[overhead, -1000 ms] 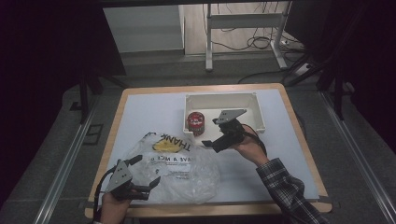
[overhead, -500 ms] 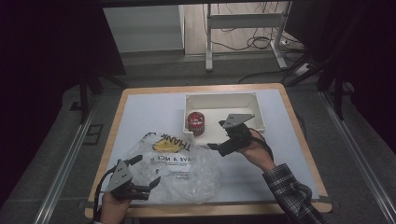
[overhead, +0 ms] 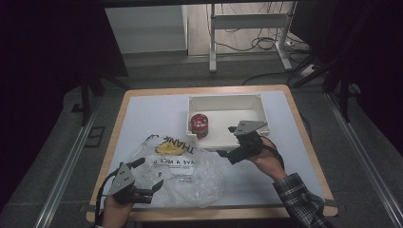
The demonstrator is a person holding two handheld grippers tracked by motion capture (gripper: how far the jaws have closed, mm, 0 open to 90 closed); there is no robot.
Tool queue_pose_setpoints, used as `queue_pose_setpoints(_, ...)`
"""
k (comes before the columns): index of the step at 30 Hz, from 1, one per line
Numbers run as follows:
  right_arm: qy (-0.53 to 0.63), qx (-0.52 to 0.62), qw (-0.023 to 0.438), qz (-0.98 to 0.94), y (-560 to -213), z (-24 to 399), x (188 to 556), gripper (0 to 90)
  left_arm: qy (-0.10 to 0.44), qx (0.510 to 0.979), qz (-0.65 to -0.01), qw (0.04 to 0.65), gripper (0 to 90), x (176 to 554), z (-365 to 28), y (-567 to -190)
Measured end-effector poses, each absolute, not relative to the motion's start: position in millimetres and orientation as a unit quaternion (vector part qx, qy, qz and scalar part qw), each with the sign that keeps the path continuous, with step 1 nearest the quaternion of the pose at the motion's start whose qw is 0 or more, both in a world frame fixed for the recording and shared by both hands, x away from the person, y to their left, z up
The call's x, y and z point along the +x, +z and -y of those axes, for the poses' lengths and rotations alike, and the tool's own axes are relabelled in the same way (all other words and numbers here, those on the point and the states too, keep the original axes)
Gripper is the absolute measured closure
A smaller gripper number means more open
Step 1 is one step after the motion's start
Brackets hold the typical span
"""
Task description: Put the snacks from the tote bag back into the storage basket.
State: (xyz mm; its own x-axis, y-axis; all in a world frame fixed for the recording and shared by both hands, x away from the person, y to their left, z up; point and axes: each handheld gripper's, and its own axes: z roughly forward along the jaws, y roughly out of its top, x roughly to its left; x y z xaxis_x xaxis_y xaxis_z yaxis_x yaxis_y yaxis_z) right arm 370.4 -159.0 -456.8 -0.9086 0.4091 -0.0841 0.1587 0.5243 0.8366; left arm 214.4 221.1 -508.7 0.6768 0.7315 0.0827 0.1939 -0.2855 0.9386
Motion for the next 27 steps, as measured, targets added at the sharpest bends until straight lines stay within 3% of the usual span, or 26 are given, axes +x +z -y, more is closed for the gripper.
queue_pose_setpoints(27, 0.483, 0.185, 0.136, -0.845, -459.3, 184.8, 349.3, 3.8, 0.261, 0.757, -0.306, 0.515, 3.2, 214.5, -220.5, -508.9)
